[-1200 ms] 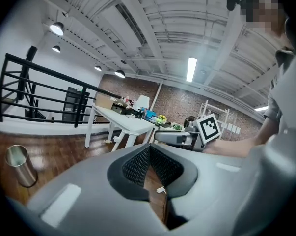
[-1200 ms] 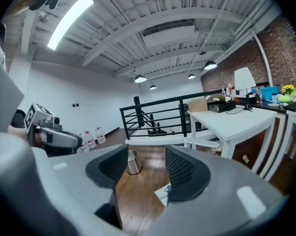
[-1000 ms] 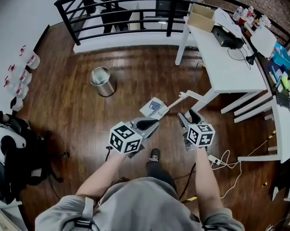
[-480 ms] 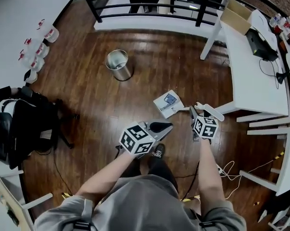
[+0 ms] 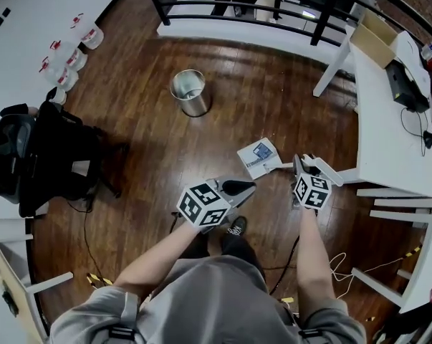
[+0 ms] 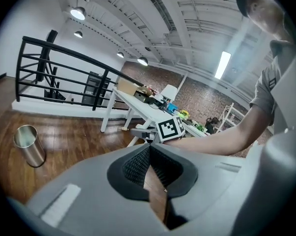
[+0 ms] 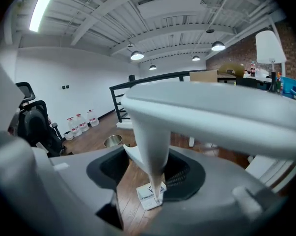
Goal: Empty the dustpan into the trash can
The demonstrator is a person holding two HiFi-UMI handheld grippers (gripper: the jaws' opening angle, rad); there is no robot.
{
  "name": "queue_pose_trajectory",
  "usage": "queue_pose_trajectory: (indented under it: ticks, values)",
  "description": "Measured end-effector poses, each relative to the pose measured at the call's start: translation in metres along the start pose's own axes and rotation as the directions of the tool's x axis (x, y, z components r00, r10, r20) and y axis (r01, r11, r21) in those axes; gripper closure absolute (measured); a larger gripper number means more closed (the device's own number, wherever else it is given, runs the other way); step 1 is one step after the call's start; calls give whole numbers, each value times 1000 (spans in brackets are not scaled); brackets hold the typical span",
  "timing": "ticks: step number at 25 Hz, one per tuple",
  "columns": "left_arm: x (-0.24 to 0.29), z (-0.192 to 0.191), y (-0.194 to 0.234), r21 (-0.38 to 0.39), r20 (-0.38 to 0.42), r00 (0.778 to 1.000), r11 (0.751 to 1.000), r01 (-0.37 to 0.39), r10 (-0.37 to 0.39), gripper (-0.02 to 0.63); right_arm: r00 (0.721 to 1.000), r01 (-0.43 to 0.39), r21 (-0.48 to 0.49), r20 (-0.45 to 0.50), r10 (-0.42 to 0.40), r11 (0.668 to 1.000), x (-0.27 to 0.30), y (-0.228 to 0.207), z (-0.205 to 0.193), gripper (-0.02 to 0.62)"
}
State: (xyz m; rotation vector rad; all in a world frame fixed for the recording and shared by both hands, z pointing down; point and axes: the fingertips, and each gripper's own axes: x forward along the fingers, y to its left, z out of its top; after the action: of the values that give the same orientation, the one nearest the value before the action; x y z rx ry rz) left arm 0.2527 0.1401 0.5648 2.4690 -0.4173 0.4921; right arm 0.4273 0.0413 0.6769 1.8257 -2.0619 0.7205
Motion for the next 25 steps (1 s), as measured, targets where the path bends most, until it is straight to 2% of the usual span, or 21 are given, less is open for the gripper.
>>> queue_pose_trajectory:
  ticks: [5,10,16,25]
  values:
    - [-22,4,24,-7,35,997,998,-70,70,601,999,-15,-31,37,16,999,8,6,31,402]
    - [-58,16,59,-31,85,989,993,-116,118,601,994,-45,-71,95,52,996,8,39,84,405]
    - [-100,43,95,6,121,989,996,-91,90,601,982,-92,-121,155,111,988,7,108,154,405]
    - [-182,70,170,26,183,979,995,-92,86,601,915,-152,-223,337,222,963,-5,234,288,407]
